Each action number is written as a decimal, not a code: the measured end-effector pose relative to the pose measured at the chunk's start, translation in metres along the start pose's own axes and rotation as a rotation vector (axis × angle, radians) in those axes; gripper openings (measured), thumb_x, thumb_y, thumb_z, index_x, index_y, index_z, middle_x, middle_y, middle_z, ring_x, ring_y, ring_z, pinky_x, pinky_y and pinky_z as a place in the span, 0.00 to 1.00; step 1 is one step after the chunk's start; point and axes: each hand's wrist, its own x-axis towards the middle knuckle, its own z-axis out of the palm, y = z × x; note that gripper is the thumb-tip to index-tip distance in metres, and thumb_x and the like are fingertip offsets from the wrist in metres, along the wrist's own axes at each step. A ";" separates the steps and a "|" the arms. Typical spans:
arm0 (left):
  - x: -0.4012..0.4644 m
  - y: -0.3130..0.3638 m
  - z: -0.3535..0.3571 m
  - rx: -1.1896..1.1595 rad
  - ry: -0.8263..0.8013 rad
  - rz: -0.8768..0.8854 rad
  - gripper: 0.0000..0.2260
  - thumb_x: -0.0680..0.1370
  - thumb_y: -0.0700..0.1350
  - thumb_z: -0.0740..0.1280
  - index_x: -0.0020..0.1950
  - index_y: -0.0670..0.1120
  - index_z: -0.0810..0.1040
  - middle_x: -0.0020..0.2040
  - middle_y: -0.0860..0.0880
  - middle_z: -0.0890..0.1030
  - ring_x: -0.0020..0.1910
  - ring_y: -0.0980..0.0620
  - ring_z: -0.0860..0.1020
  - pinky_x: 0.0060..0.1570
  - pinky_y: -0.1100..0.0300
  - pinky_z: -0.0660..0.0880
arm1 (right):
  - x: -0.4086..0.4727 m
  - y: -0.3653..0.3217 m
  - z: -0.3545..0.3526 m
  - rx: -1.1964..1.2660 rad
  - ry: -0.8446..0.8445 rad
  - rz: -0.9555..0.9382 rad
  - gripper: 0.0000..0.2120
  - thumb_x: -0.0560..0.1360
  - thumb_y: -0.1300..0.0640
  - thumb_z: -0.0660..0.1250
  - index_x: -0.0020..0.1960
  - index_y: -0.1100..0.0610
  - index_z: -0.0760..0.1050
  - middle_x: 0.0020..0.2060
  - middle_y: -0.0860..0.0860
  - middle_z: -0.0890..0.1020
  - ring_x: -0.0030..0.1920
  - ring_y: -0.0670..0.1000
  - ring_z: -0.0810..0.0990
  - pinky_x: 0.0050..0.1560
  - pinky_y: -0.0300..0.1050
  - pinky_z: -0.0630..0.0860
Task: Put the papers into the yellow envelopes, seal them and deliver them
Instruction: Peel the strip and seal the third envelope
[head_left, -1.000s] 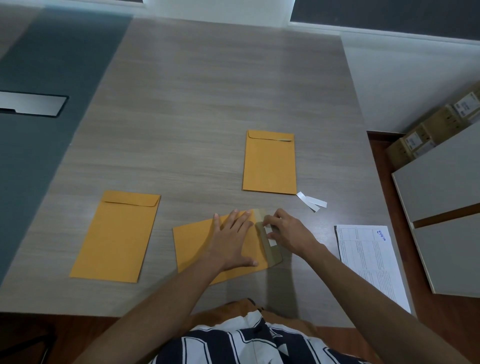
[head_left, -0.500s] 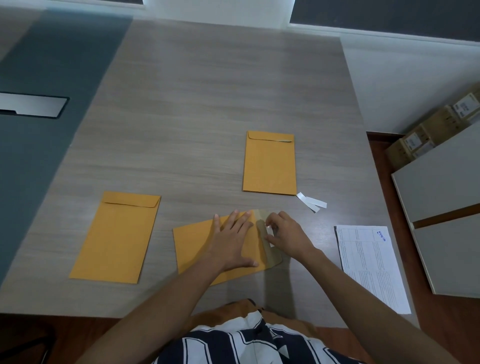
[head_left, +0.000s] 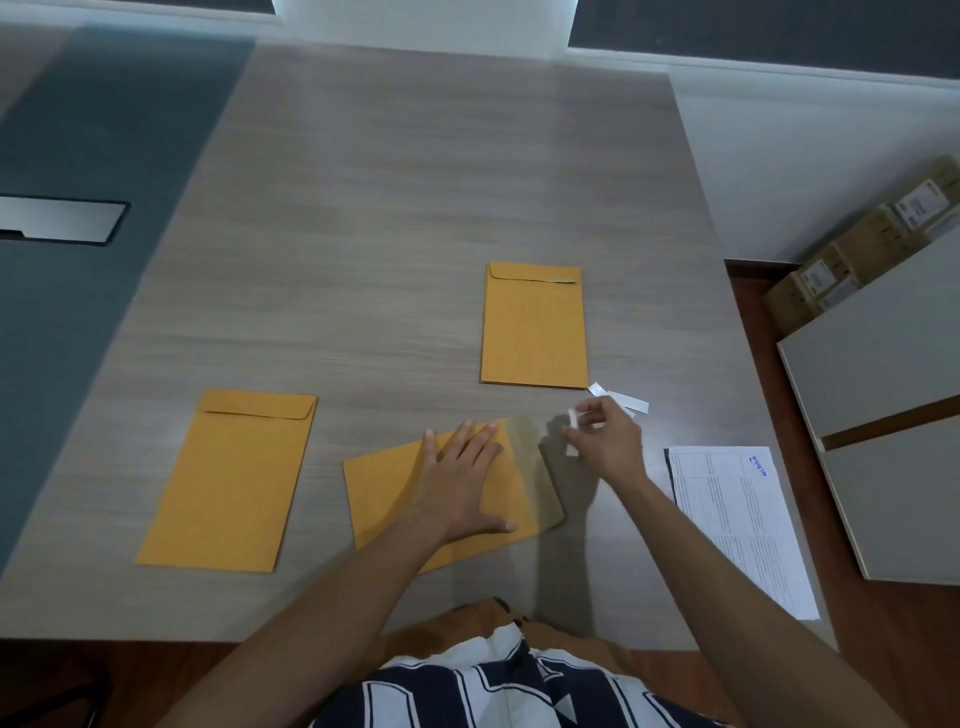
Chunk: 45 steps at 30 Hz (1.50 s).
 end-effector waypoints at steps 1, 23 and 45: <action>0.001 0.001 0.000 0.013 0.003 -0.009 0.47 0.65 0.76 0.63 0.78 0.54 0.55 0.81 0.56 0.43 0.79 0.49 0.41 0.72 0.31 0.46 | 0.008 0.001 -0.008 -0.017 0.047 -0.010 0.12 0.68 0.61 0.75 0.50 0.58 0.78 0.42 0.51 0.81 0.42 0.50 0.79 0.46 0.46 0.77; -0.020 -0.006 0.008 -0.114 0.251 -0.135 0.32 0.74 0.61 0.68 0.71 0.45 0.66 0.67 0.47 0.71 0.67 0.48 0.68 0.64 0.56 0.66 | -0.041 0.002 0.028 -0.682 -0.177 -0.526 0.26 0.73 0.51 0.70 0.69 0.52 0.69 0.56 0.51 0.72 0.59 0.52 0.69 0.59 0.44 0.72; -0.017 -0.030 0.018 0.179 0.036 0.085 0.31 0.82 0.52 0.51 0.80 0.49 0.39 0.80 0.52 0.39 0.79 0.53 0.39 0.77 0.49 0.43 | -0.075 0.019 0.059 -1.095 -0.286 -0.481 0.30 0.82 0.54 0.50 0.79 0.47 0.38 0.78 0.46 0.44 0.79 0.56 0.43 0.76 0.61 0.43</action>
